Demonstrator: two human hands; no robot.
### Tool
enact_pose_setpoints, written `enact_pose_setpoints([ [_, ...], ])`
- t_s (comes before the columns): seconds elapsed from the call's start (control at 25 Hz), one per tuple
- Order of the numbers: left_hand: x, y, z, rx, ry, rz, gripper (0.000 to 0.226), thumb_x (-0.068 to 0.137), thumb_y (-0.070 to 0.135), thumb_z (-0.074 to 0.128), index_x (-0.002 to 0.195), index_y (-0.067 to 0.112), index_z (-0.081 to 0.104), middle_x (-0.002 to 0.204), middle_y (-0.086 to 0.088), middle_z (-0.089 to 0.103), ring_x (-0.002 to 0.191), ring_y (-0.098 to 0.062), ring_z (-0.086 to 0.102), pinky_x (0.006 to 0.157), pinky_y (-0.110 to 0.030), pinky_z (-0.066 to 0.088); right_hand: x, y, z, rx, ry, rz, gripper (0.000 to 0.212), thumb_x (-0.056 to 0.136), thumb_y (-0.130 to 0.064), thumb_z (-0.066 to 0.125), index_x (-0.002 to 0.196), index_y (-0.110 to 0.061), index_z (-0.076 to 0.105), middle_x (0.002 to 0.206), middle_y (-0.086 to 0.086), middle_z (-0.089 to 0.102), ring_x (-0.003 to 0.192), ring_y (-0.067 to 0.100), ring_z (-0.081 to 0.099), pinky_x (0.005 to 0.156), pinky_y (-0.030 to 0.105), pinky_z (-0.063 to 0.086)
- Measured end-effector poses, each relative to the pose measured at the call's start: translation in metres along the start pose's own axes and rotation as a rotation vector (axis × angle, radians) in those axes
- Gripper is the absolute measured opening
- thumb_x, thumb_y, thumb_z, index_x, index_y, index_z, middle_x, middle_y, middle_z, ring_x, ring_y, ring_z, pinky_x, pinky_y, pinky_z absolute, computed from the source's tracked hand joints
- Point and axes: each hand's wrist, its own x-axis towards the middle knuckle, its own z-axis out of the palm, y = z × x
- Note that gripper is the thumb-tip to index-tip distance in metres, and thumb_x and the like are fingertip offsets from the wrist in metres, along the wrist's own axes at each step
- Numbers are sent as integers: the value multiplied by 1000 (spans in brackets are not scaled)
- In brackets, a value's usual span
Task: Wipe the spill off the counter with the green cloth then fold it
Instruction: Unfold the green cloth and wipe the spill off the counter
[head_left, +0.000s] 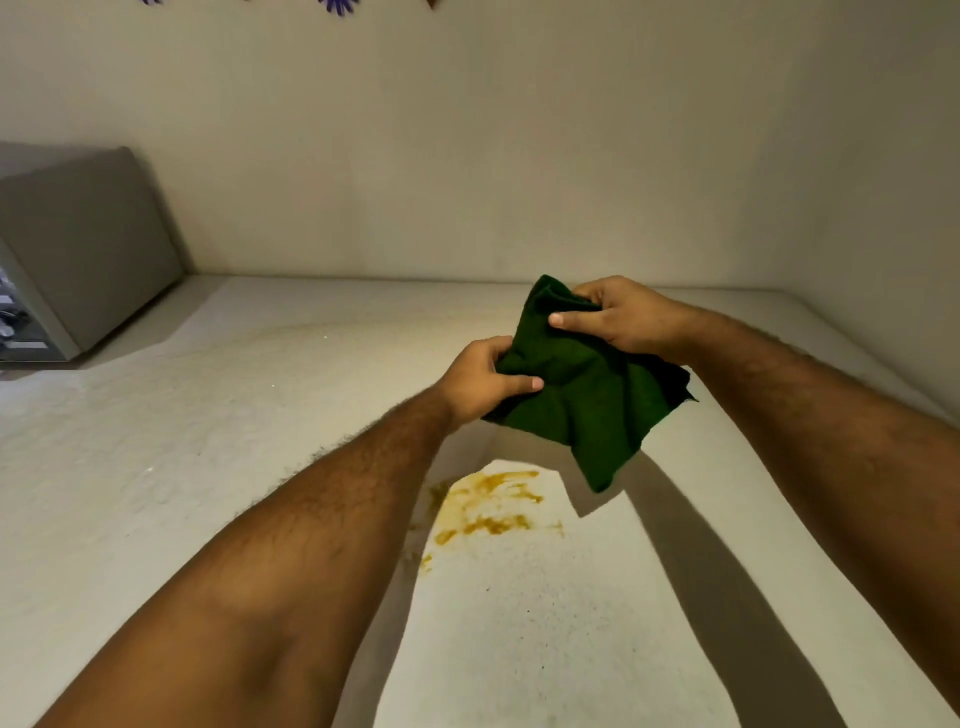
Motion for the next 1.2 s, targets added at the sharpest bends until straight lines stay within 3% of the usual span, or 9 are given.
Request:
enact_pose_setpoints([
  [0.16, -17, -6, -16, 157, 60, 45, 14, 94, 1, 76, 108, 6, 74, 106, -17, 78, 103, -32, 75, 95, -45, 63, -15, -9, 8, -336, 284, 68, 22, 101, -47, 71, 99, -27, 79, 84, 1, 78, 77, 24, 76, 62, 35, 58],
  [0.32, -36, -22, -48, 280, 178, 74, 19, 97, 5, 75, 115, 4, 75, 107, -14, 75, 86, -13, 66, 62, -8, 53, -36, -5, 37, -818, 698, -95, 16, 105, -29, 62, 114, -21, 72, 89, 3, 69, 83, 34, 69, 62, 36, 48],
  [0.44, -60, -57, -92, 529, 212, 57, 31, 96, 15, 77, 126, 6, 72, 127, -13, 72, 108, -20, 67, 83, -13, 49, -64, 5, 103, -947, 404, -36, 22, 107, -40, 57, 120, -26, 68, 99, 3, 74, 83, 28, 69, 64, 35, 49],
  [0.56, -91, -98, -143, 682, 265, 15, 47, 97, 28, 77, 139, 12, 65, 145, -9, 62, 126, -23, 64, 98, -26, 45, -103, 19, 161, -982, -58, 66, 51, 103, -72, 40, 96, -29, 67, 81, -7, 65, 71, 13, 60, 64, 35, 53],
  [0.72, -117, -141, -192, 954, 261, -66, 58, 103, 47, 64, 147, 11, 58, 152, -10, 58, 141, -34, 51, 111, -47, 46, -105, 25, 160, -820, 156, 85, 70, 94, -86, 32, 83, -29, 70, 69, -8, 65, 62, 8, 60, 57, 32, 45],
  [0.84, -120, -149, -195, 925, 277, -21, 53, 104, 46, 62, 142, 8, 63, 146, -11, 63, 136, -37, 55, 110, -49, 47, -83, 36, 154, -863, 235, 236, 45, 104, -63, 48, 111, -28, 76, 105, 1, 76, 90, 20, 67, 74, 39, 54],
  [0.92, -120, -149, -195, 894, 289, 6, 49, 105, 44, 61, 137, 7, 67, 141, -11, 66, 133, -36, 57, 107, -49, 48, -71, 42, 176, -862, 94, 425, 56, 107, -63, 43, 146, -27, 62, 148, 8, 63, 129, 36, 60, 103, 53, 53],
  [1.04, -120, -151, -200, 827, 294, 29, 43, 106, 40, 59, 131, 8, 71, 132, -10, 71, 126, -35, 63, 104, -50, 52, -46, 28, 252, -732, 64, 494, 77, 110, -67, 23, 173, -27, 9, 181, 2, 3, 166, 39, 5, 129, 71, 6],
  [1.2, -120, -153, -202, 753, 329, 53, 29, 106, 32, 58, 118, 11, 73, 119, -8, 74, 114, -33, 66, 94, -48, 55, -47, -19, 358, -686, -12, 144, 79, 106, -71, 17, 172, -31, 3, 181, -6, -3, 167, 31, -8, 128, 68, -10],
])
